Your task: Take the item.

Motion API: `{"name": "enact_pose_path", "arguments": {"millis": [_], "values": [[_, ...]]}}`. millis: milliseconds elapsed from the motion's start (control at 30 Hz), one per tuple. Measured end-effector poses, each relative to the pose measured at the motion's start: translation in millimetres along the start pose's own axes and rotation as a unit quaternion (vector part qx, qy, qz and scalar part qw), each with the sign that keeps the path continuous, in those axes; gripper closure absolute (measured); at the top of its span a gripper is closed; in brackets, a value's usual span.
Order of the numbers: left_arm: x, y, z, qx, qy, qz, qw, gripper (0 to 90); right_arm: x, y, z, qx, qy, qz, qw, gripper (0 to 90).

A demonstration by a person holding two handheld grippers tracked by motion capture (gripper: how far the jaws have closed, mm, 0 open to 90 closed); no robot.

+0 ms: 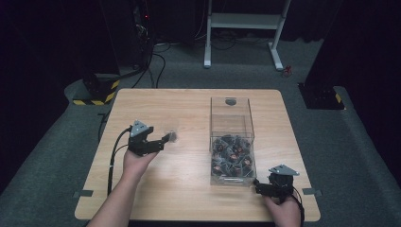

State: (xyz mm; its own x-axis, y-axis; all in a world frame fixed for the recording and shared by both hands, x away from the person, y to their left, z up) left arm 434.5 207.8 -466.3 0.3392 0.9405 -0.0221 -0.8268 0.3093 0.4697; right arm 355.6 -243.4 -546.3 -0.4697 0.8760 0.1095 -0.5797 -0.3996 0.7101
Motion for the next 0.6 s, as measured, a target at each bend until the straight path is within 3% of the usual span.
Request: {"name": "enact_pose_path", "arguments": {"millis": [167,200,267,300,333,367,400,600], "values": [[1.0,6.1,-20.3,0.015,-0.007,0.001,0.9999,21.6,0.0,-0.1,0.0,0.0,0.0,-0.001,1.0,8.0],[-2.1,7.1,-24.9,0.014,0.016,-0.004,0.9998,21.6,0.0,-0.1,0.0,0.0,0.0,-0.001,1.0,8.0],[-2.3,9.0,-33.4,0.011,0.026,-0.004,0.9996,21.6,-0.1,0.0,0.0,0.0,0.001,0.0,1.0,8.0],[-7.7,7.7,-36.8,-0.006,0.066,-0.001,0.9978,21.6,-0.2,0.0,0.0,0.0,0.001,0.0,1.0,8.0],[-0.1,14.0,-48.7,0.026,0.008,-0.001,0.9996,21.6,-0.2,-0.1,0.0,0.0,0.001,-0.001,1.0,8.0],[-0.1,14.0,-48.7,0.026,0.008,-0.001,0.9996,21.6,-0.2,-0.1,0.0,0.0,0.001,-0.001,1.0,8.0],[3.9,17.8,-59.7,0.043,-0.011,0.003,0.999,21.6,0.0,0.0,0.0,0.0,0.0,-0.001,1.0,8.0],[9.7,25.2,-81.1,0.064,-0.01,0.009,0.9979,21.7,0.0,-0.1,0.0,0.0,0.0,-0.001,1.0,8.1]]}}
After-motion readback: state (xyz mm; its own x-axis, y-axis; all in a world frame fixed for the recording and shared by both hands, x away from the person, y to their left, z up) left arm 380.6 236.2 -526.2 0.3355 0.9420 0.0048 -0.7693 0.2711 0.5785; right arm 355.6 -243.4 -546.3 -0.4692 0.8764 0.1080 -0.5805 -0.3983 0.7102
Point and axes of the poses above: each handheld gripper's, and its own axes: y roughly backward along the jaws, z roughly out of its top, x roughly to its left, the point moved 3 cm from there along -y, roughly forward along the jaws, and after that the axes turned 9 degrees about z, right-handed, at the moved point
